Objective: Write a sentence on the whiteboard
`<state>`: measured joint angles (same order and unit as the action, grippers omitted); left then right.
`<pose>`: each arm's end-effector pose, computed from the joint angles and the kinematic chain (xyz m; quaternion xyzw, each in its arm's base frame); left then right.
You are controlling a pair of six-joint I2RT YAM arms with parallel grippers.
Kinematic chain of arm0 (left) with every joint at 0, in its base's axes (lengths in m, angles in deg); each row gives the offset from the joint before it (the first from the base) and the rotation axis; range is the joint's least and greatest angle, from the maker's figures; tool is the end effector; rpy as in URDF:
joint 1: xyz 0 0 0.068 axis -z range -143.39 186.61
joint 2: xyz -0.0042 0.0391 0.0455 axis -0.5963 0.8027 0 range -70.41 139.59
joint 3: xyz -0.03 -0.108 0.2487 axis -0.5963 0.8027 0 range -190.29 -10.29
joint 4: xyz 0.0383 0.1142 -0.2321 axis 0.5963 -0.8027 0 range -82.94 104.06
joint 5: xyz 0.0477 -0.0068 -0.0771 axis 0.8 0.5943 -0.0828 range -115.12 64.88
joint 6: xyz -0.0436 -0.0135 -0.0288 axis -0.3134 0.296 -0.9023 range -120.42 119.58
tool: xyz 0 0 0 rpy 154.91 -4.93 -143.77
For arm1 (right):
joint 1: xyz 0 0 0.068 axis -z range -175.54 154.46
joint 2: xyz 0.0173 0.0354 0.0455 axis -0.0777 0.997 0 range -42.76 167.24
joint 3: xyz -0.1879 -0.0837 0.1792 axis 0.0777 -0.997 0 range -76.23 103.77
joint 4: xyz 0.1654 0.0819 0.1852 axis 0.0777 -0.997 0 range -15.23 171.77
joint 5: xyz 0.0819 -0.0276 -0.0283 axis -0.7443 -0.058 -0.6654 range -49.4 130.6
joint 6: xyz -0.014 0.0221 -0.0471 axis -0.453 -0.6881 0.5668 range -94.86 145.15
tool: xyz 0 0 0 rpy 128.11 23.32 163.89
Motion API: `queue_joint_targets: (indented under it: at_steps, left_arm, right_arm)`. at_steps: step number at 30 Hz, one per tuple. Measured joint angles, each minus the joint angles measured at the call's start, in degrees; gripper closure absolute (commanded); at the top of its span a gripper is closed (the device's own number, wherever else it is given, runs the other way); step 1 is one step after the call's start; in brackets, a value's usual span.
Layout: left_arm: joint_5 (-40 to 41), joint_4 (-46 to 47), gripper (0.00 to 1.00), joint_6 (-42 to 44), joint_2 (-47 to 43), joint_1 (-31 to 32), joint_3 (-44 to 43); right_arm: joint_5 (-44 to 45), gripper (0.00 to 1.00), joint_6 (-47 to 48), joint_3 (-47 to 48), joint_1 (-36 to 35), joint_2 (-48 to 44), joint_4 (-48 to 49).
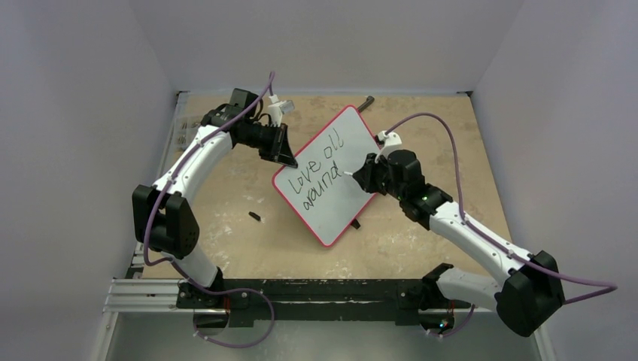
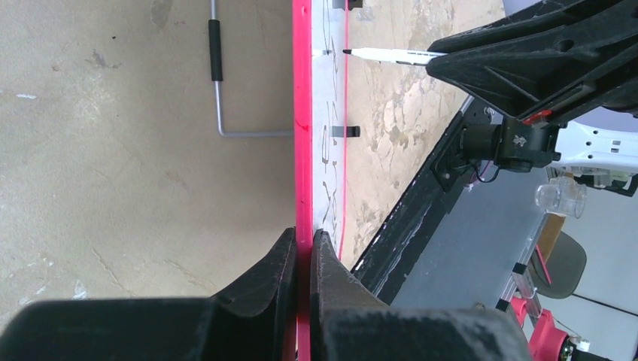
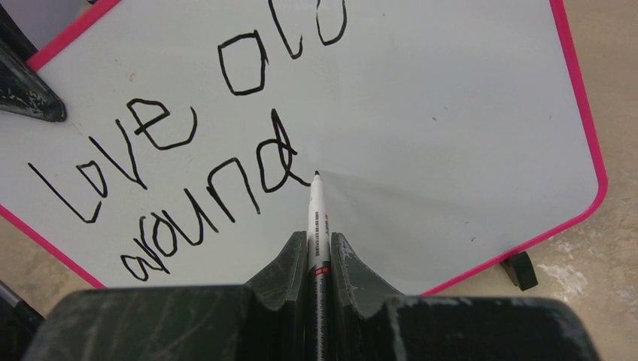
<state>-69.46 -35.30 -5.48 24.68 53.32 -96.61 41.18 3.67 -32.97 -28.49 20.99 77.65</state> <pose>0.3254 -0.1237 0.3139 0.1935 0.8754 -0.4043 0.1812 0.2128 0.1375 0.2751 -0.0814 0.8376 0.2433 0.4824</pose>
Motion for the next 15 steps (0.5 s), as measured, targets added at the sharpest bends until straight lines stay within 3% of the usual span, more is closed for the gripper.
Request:
queue_joint_targets:
  at_steps: [8, 15]
  left_arm:
    - [0.02, 0.0, 1.0, 0.0, -0.17, 0.2, 0.0]
    - [0.02, 0.0, 1.0, -0.07, -0.17, 0.2, 0.0]
  right_arm:
    - [-0.55, 1.0, 0.35, 1.75, 0.0, -1.36, -0.79]
    - [-6.49, 1.0, 2.62, 1.68, 0.0, -5.05, -0.5]
